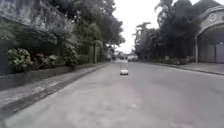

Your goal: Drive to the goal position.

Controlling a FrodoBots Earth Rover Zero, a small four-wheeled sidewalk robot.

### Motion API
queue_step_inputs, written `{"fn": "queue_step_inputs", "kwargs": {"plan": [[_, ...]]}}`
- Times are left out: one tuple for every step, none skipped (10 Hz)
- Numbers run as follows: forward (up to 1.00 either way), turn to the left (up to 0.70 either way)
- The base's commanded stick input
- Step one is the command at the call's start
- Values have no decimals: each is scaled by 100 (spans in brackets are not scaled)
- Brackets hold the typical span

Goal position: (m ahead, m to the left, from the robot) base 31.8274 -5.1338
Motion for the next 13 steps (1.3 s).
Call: {"fn": "queue_step_inputs", "kwargs": {"plan": [[100,0],[100,0],[100,0],[100,0],[100,0],[100,0],[100,0],[100,0],[100,0],[100,0],[100,-18],[100,-37],[100,-40]]}}
